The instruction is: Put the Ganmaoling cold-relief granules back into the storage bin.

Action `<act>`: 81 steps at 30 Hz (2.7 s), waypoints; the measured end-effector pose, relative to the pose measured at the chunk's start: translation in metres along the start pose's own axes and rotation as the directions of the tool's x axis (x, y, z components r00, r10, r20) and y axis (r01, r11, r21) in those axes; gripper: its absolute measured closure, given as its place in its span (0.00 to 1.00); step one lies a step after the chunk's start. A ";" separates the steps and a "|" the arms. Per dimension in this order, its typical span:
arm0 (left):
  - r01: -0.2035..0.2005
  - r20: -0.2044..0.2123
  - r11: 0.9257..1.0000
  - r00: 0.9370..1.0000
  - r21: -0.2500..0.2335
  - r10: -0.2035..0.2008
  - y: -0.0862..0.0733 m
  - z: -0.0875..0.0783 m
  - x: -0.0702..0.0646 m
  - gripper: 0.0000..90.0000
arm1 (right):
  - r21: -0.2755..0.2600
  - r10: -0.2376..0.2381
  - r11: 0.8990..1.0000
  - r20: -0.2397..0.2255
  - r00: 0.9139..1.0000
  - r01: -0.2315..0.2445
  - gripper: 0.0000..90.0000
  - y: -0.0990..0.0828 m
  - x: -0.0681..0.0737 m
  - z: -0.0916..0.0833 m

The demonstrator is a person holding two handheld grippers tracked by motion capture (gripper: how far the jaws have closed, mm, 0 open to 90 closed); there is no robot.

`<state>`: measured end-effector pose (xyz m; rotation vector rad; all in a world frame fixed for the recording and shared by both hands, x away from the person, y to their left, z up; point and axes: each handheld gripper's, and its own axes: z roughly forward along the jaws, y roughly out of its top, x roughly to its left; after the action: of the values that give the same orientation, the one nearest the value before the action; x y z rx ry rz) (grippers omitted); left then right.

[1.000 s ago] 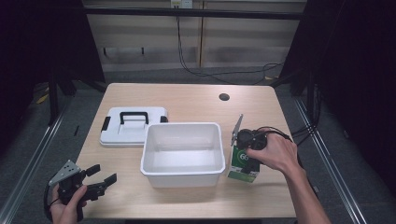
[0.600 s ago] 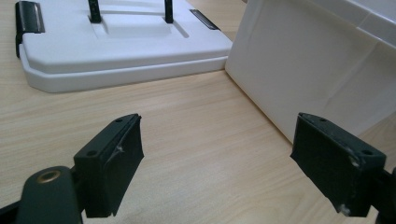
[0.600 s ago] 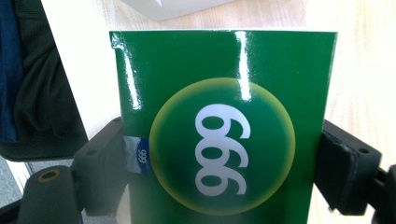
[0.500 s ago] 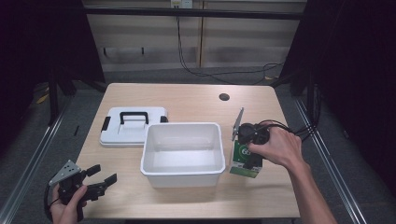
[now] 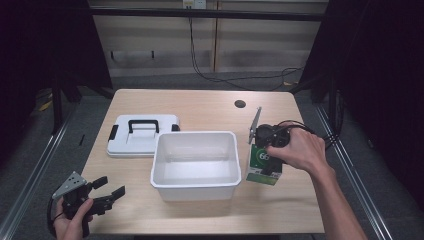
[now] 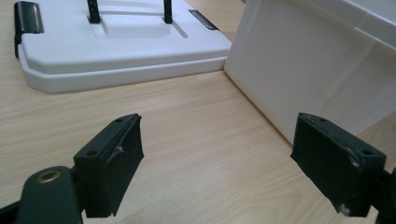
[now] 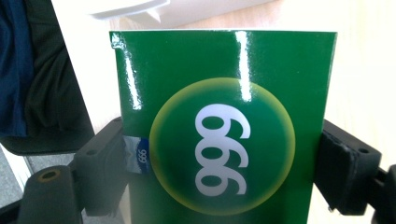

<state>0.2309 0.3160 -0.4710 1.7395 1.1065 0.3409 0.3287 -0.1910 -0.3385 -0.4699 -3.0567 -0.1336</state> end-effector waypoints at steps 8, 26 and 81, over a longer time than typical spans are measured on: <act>0.004 0.001 1.000 1.000 0.000 -0.004 0.000 0.000 0.000 0.18 | -0.009 -0.007 1.000 0.009 1.000 0.007 0.18 0.000 -0.004 -0.010; 0.007 0.003 1.000 1.000 -0.008 -0.007 0.000 0.000 0.000 0.18 | -0.032 -0.033 0.999 0.035 0.999 0.034 0.18 0.003 -0.003 -0.040; -0.009 0.010 1.000 1.000 0.004 0.009 0.000 0.001 -0.001 0.18 | -0.020 -0.237 0.971 -0.005 0.972 0.237 0.18 0.122 0.003 -0.037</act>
<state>0.2307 0.3146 -0.4710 1.7487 1.0935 0.3349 0.3634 -0.0778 -0.2915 -0.1023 -3.0954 -0.1729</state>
